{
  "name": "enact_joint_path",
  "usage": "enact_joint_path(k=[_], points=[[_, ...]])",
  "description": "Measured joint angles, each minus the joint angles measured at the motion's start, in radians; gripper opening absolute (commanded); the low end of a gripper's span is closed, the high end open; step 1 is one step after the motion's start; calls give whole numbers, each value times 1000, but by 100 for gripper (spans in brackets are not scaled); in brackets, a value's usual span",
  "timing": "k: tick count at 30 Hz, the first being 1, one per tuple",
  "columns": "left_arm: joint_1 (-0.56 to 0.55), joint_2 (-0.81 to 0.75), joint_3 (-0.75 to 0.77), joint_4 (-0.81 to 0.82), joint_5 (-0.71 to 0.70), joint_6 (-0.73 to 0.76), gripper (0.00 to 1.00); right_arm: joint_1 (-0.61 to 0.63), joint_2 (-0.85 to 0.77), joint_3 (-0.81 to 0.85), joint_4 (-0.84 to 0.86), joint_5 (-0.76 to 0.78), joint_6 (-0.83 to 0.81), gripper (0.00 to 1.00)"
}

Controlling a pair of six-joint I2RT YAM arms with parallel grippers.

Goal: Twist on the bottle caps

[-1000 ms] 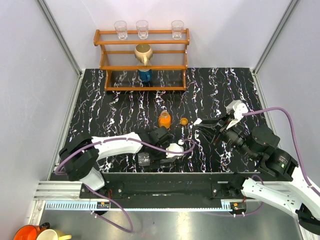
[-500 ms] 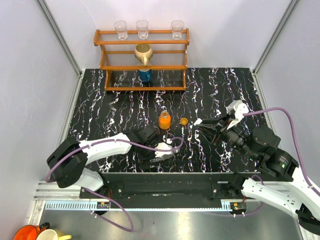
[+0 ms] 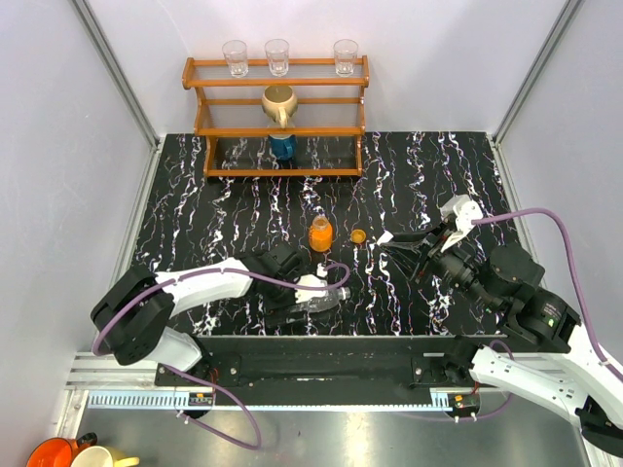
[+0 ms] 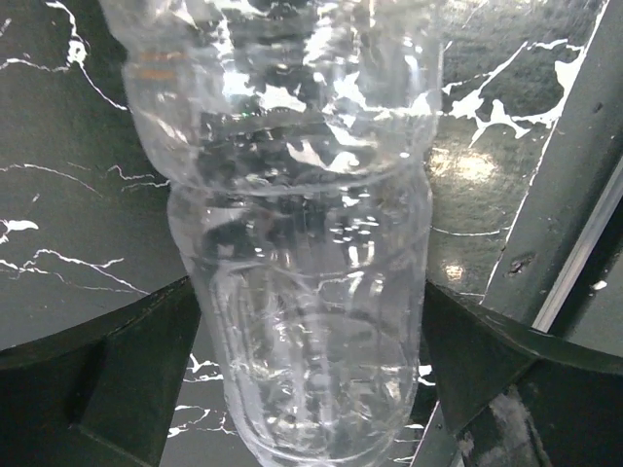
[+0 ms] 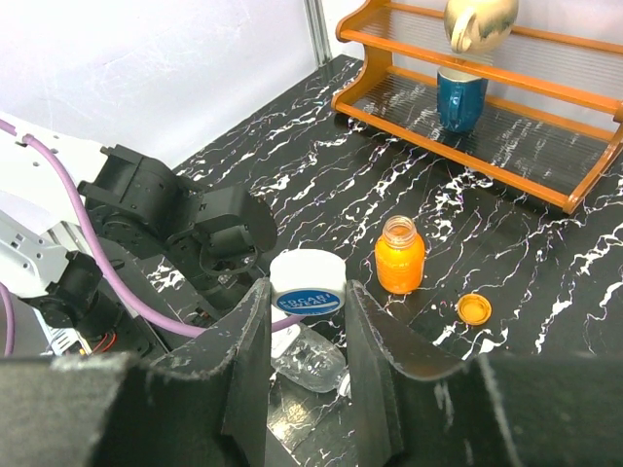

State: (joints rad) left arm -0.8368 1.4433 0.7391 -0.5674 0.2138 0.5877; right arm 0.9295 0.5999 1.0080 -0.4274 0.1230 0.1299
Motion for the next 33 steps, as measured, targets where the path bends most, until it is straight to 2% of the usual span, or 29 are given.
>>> enact_joint_path(k=[5, 14, 15, 16, 20, 21, 26, 33], points=[[0, 12, 9, 18, 14, 3, 90, 0, 3, 0, -8, 0, 3, 3], [0, 37, 29, 33, 19, 3, 70, 0, 5, 0, -13, 0, 6, 3], [0, 37, 29, 35, 19, 4, 67, 0, 5, 0, -14, -1, 7, 3], [0, 37, 29, 35, 18, 4, 58, 0, 5, 0, -17, -2, 7, 3], [0, 30, 29, 37, 12, -2, 38, 0, 2, -14, -26, -6, 17, 3], [0, 23, 29, 29, 7, -2, 36, 0, -1, -29, -29, -10, 23, 2], [0, -72, 59, -64, -5, -14, 42, 0, 5, -72, -74, -37, 41, 2], [0, -295, 245, -219, 15, -32, 43, 0, 115, -43, -126, -160, 43, 4]])
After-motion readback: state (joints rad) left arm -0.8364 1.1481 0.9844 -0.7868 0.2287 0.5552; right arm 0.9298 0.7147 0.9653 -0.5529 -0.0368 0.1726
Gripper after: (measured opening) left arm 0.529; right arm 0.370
